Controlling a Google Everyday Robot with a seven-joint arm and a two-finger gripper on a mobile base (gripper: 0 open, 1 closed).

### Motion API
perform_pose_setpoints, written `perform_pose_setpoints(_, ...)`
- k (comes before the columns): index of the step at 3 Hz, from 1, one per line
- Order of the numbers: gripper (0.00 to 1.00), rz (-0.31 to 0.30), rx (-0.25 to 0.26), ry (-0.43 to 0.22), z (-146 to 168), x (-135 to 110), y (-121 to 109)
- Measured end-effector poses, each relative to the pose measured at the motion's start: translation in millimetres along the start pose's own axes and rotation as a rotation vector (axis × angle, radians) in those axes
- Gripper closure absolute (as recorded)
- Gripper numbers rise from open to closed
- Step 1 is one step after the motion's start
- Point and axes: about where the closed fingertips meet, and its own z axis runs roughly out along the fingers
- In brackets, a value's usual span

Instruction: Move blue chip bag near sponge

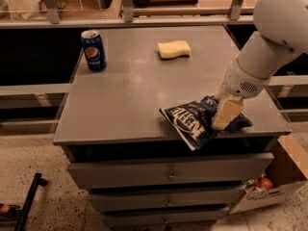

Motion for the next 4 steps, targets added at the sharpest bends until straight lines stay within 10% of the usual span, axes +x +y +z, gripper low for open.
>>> perform_pose_setpoints(2,1.00,0.007,-0.005,0.007,-1,-1,1)
perform_pose_setpoints(4,1.00,0.111,0.179,0.065,-40,25,-69)
